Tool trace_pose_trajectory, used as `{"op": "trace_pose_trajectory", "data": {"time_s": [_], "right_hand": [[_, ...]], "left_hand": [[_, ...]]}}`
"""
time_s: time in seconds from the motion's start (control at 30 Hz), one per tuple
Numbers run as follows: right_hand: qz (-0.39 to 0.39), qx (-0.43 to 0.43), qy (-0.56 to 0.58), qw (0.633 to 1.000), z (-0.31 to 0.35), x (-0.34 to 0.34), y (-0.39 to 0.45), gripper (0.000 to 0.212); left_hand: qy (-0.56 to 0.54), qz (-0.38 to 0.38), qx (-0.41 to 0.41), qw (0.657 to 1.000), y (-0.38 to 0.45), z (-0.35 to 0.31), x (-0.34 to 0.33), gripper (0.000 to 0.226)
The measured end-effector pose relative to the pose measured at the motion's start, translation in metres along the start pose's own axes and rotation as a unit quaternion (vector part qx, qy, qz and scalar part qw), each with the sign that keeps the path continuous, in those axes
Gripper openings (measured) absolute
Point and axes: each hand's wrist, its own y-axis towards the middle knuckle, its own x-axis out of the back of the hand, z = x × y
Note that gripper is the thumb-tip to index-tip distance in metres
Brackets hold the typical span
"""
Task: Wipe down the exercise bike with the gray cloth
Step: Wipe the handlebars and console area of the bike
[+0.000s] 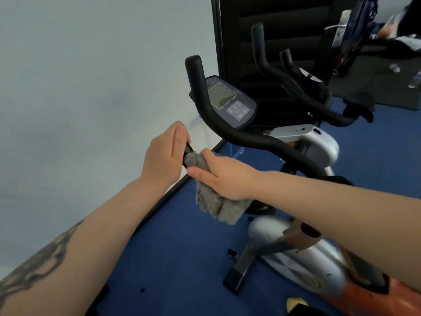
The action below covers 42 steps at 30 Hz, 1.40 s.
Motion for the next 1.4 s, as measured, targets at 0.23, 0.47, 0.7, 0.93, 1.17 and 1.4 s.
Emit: {"op": "trace_pose_trajectory", "data": {"time_s": [0.23, 0.47, 0.7, 0.93, 1.17, 1.4], "right_hand": [[0.148, 0.013, 0.034, 0.988, -0.029, 0.017, -0.029, 0.039], [0.266, 0.093, -0.130, 0.951, -0.074, 0.070, -0.047, 0.033], [0.245, 0.115, -0.222, 0.937, -0.070, 0.045, -0.046, 0.046], [0.261, 0.156, -0.164, 0.938, -0.091, 0.071, -0.049, 0.039], [0.308, 0.121, -0.130, 0.935, -0.077, 0.060, -0.038, 0.058], [0.341, 0.179, -0.151, 0.910, -0.083, 0.062, -0.041, 0.033]], "left_hand": [[-0.020, -0.170, 0.093, 0.981, -0.016, -0.020, -0.031, 0.021], [0.016, -0.251, 0.135, 0.958, -0.056, -0.051, -0.078, 0.053], [0.044, -0.215, 0.121, 0.968, -0.069, -0.066, -0.100, 0.032], [0.090, -0.158, 0.123, 0.976, -0.084, -0.069, -0.098, 0.035], [0.111, -0.146, 0.123, 0.975, -0.085, -0.066, -0.096, 0.038], [0.108, -0.198, 0.148, 0.963, -0.085, -0.067, -0.107, 0.034]]}}
